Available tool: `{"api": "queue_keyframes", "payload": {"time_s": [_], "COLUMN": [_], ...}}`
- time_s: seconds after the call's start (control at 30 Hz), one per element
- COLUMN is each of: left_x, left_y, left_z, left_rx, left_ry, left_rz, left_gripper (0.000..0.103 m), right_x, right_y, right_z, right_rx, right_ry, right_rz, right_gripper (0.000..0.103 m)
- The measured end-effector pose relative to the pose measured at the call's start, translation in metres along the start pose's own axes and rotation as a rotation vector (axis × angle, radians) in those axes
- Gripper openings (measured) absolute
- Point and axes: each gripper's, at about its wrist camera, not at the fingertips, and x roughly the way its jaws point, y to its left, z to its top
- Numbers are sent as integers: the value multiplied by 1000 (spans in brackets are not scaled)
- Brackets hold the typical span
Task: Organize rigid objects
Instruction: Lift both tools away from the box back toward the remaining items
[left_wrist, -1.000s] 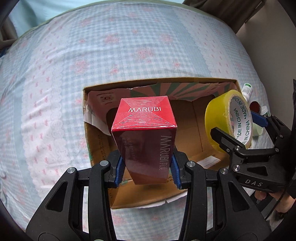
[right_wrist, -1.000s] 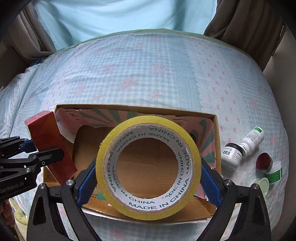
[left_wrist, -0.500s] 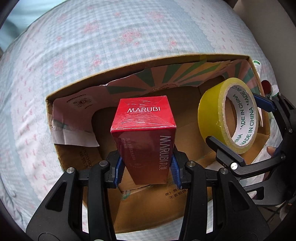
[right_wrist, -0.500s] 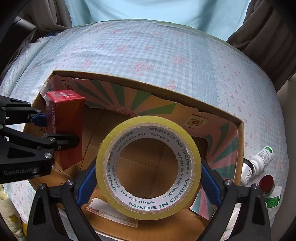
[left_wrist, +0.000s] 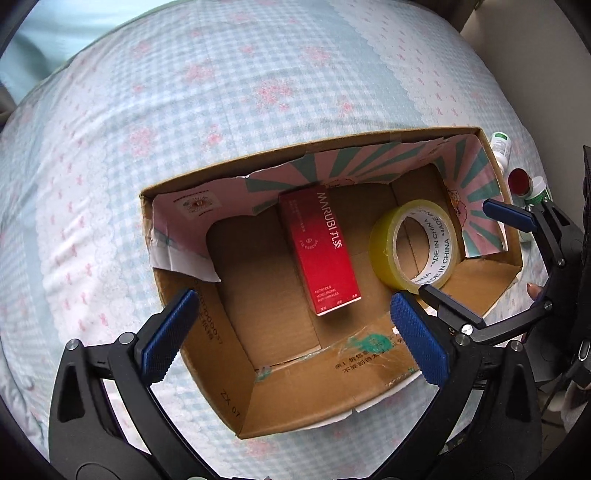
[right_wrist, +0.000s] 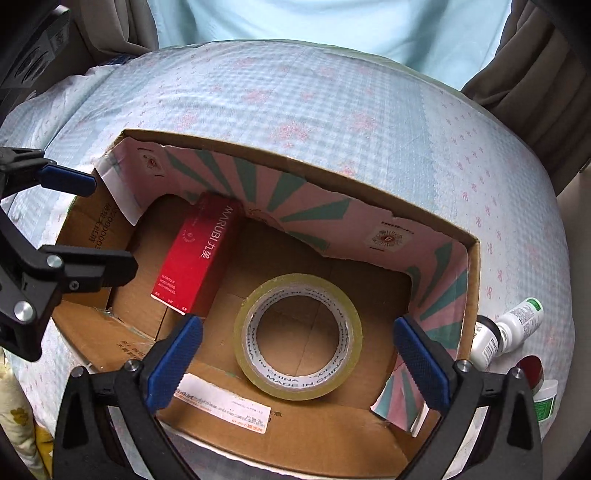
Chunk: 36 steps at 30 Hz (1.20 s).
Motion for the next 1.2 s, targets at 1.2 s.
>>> {"api": "queue_keyframes", "payload": {"time_s": [1.2], "left_x": [-201], "left_y": [-27], "left_z": [-119], "left_rx": [-237], "left_ry": [-278], "left_rz": [20], "left_gripper": [103], "right_x": [-231], "right_y": [2], "right_z": [-52], "right_rx": [247], "right_ry": [-192], "right_rz": [-84], "right_gripper": [103]}}
